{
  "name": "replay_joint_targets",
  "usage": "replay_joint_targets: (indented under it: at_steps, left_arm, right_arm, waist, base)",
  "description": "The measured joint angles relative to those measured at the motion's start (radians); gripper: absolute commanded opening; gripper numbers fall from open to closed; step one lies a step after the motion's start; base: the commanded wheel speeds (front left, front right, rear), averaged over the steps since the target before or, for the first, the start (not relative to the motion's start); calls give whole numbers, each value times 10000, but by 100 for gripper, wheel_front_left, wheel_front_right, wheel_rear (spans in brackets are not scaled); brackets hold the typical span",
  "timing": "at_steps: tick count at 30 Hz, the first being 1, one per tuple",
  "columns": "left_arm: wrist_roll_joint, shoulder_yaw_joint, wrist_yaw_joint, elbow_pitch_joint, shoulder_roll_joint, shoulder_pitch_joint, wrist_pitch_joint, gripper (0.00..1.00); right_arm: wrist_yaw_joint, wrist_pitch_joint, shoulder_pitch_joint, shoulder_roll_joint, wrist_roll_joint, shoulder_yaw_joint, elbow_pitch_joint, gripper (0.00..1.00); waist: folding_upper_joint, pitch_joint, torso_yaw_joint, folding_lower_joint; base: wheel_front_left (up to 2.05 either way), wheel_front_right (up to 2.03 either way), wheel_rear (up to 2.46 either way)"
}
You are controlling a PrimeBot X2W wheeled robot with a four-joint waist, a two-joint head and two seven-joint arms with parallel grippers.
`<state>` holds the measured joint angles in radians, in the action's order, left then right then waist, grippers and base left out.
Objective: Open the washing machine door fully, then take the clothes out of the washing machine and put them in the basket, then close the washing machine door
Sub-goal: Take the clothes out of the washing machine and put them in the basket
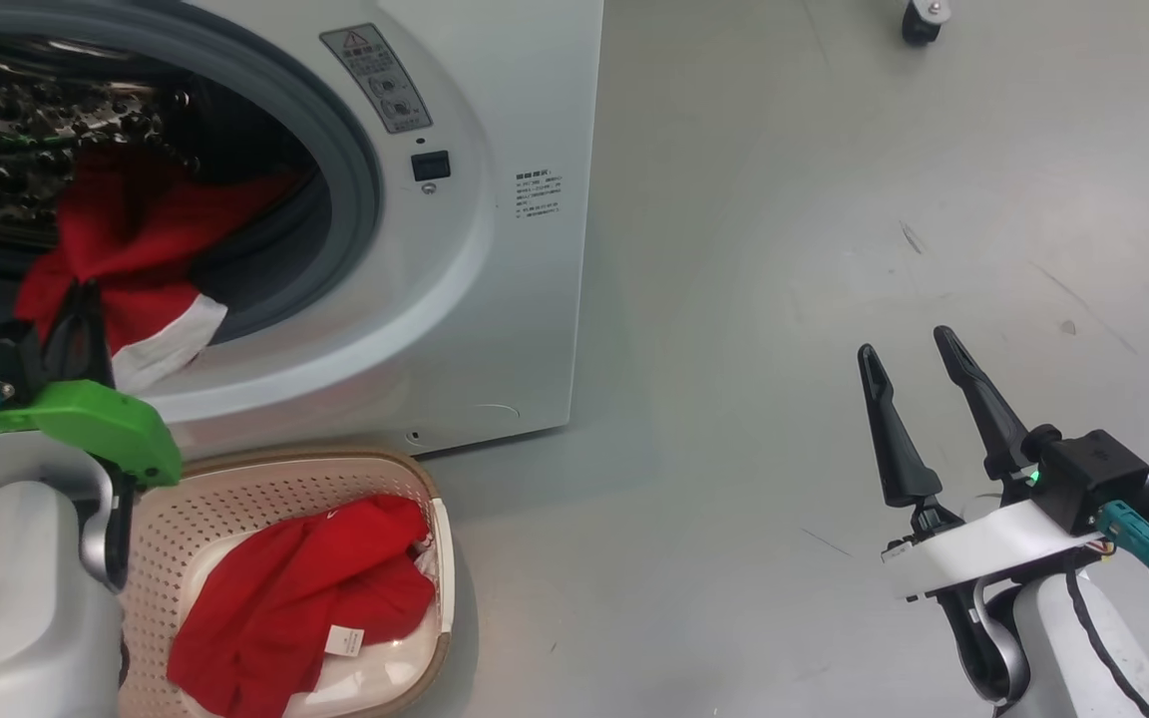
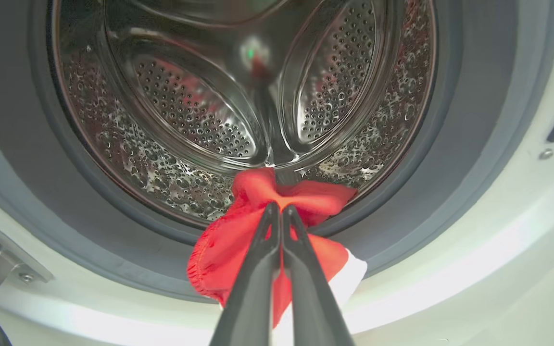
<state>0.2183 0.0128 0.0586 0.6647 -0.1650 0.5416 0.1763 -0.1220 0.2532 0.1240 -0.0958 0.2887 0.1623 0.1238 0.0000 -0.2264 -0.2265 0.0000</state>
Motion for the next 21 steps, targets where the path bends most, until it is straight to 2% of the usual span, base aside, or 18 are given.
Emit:
replay_joint_targets:
  at_steps: [10, 21]
  left_arm:
    - [-98, -372, 174, -913, 623, -544, 640, 0]
    - [-88, -263, 180, -2420, 650, -1030, 759, 0]
  right_arm:
    - [0, 0, -337, -12, -27, -144, -17, 100]
    - [0, 0, -534, 35, -29, -130, -54, 100]
  waist:
    - [0, 536, 510, 0]
    - [0, 895, 895, 0]
  base:
    - [0, 0, 0]
    - [0, 0, 0]
